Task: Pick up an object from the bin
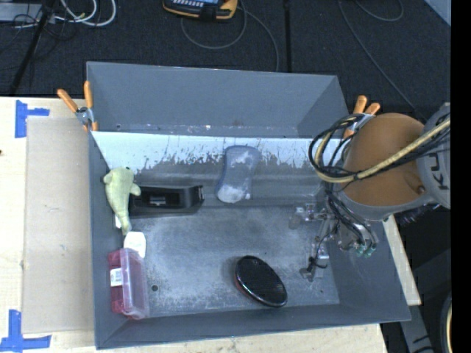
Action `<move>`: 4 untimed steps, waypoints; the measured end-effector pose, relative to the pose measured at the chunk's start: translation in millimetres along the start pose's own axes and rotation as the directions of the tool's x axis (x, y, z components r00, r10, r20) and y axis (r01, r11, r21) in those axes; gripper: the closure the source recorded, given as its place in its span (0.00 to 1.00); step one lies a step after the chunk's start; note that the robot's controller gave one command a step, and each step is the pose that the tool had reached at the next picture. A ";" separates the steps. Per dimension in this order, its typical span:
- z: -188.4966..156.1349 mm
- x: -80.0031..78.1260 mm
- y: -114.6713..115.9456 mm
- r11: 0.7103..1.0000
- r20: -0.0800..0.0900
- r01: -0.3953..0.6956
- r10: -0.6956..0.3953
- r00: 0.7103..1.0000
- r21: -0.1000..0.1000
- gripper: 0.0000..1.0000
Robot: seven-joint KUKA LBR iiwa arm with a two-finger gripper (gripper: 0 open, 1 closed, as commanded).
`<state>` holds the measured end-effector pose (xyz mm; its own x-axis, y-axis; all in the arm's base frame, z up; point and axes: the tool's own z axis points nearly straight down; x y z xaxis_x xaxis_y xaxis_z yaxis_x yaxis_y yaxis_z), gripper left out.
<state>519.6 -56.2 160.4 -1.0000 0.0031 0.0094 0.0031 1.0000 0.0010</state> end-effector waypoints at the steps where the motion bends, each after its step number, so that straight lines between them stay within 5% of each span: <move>1: -4.3 -1.7 0.2 1.000 0.008 0.002 -0.002 1.000 0.001 0.00; 2: 40.8 -2.0 44.2 0.998 0.007 0.057 -0.057 0.998 0.002 0.00; 3: 75.6 -6.9 60.3 0.999 0.000 0.044 -0.044 0.999 -0.002 0.00; 4: 91.1 -6.3 46.8 0.987 0.010 0.158 -0.158 0.987 0.003 0.00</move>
Offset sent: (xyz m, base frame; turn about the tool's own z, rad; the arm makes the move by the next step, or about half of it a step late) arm -0.0002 0.0688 -0.0650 -0.0895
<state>525.2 -9.4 69.4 -0.9879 -0.1553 -0.0009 -0.1553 0.9879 -0.0004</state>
